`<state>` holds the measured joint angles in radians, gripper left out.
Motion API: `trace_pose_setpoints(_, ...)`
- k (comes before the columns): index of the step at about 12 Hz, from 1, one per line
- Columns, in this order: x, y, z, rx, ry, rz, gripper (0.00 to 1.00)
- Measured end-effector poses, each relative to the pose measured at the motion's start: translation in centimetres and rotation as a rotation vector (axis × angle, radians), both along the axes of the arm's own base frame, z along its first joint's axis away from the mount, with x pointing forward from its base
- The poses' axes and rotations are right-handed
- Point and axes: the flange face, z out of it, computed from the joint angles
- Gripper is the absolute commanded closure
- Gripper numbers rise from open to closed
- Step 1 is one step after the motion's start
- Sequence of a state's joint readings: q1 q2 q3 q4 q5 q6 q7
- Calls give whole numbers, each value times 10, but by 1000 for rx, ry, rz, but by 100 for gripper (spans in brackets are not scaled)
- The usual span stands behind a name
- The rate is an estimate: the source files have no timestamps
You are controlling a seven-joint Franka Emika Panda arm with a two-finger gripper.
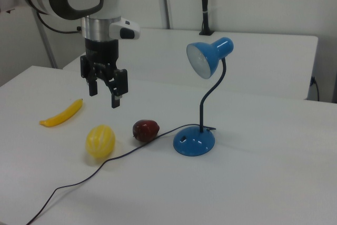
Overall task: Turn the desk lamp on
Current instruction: 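Move the gripper over the blue lamp base and lower toward its switch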
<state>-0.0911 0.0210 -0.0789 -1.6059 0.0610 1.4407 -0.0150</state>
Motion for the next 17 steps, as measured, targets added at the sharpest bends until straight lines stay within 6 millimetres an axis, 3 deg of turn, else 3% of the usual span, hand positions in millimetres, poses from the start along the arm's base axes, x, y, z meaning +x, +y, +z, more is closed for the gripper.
trace_pose_setpoints(1,0,0,0,0,0,-1,100)
trace_pose_setpoints(8,8,-15,-2,-11,-53,-29,100)
trace_pose_setpoints(17,45,-28,-45,-47,-136,-158,100)
